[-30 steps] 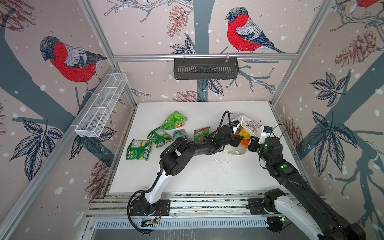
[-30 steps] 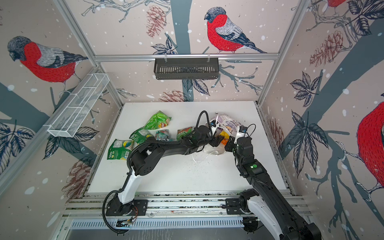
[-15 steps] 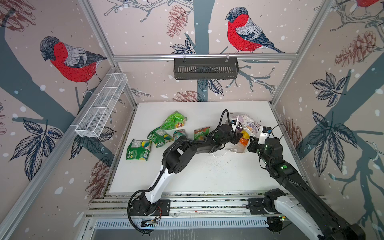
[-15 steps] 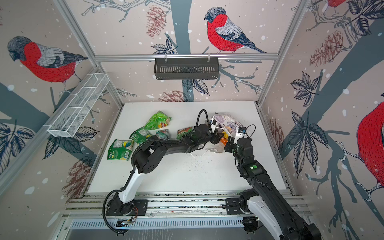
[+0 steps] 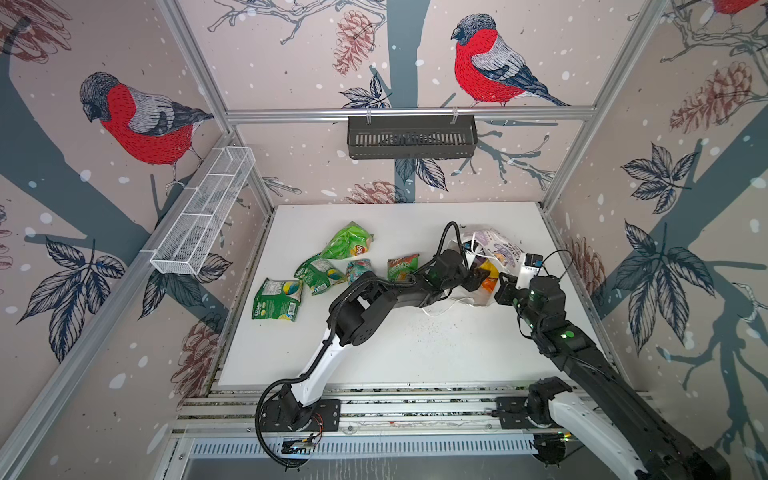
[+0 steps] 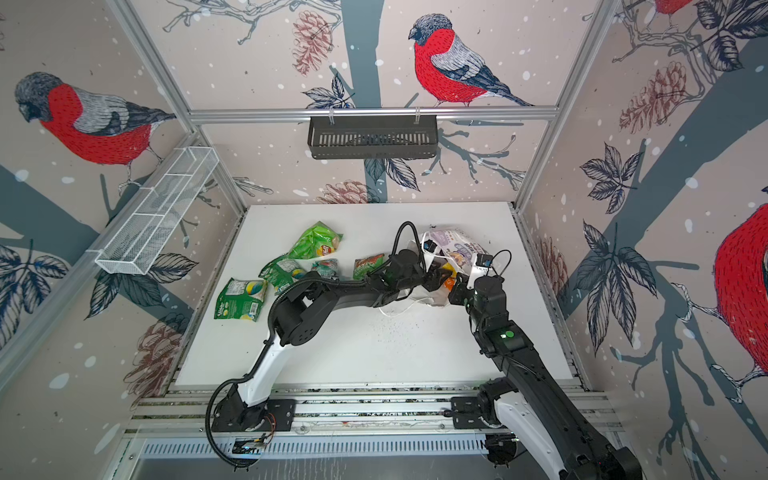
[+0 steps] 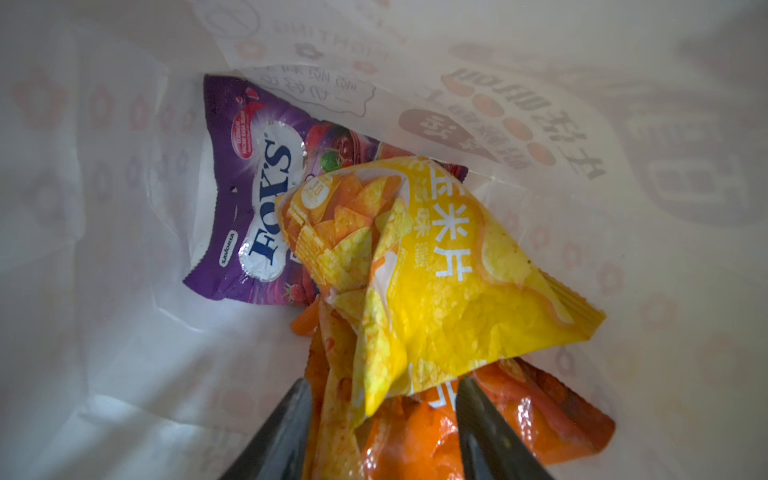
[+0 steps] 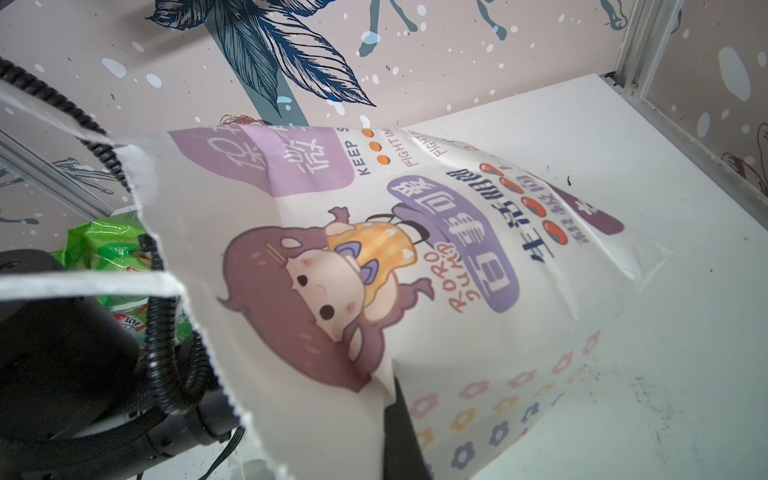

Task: Take the snacks out of the paper bag
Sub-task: 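Lower the left gripper into the bag toward the yellow chip packet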

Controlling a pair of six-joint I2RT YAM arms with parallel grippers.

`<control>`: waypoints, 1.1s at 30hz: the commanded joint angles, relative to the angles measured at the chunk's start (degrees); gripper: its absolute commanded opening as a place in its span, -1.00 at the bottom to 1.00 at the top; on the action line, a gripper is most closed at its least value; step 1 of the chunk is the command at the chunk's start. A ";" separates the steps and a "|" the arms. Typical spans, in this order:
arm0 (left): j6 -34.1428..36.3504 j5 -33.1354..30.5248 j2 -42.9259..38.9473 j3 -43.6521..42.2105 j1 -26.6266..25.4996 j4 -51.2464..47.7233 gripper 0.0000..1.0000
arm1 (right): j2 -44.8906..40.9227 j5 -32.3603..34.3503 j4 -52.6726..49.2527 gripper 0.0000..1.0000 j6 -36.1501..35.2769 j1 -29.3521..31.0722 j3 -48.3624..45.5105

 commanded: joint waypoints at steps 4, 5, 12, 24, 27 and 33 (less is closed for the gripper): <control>-0.71 0.61 1.83 3.33 0.09 1.42 0.05 | -0.27 -1.69 3.09 -1.00 -0.85 -0.07 -0.09; -0.78 0.61 2.01 3.62 0.09 1.22 0.04 | -0.28 -1.75 2.98 -1.00 -0.85 -0.06 -0.08; -0.35 1.11 2.01 3.42 0.09 1.69 -0.22 | -0.72 -1.12 3.07 -1.00 -0.94 -0.07 -0.35; -0.99 0.80 2.53 2.73 0.09 2.86 -0.36 | -0.64 -0.61 3.29 -1.00 -0.85 -0.13 -0.44; -1.46 1.04 2.94 3.12 0.09 3.34 -0.42 | -0.55 -0.47 3.33 -1.00 -0.66 -0.13 -0.35; -1.61 0.39 2.98 3.04 0.09 3.46 -0.70 | -0.72 -0.69 3.35 -1.00 -0.33 -0.12 -0.64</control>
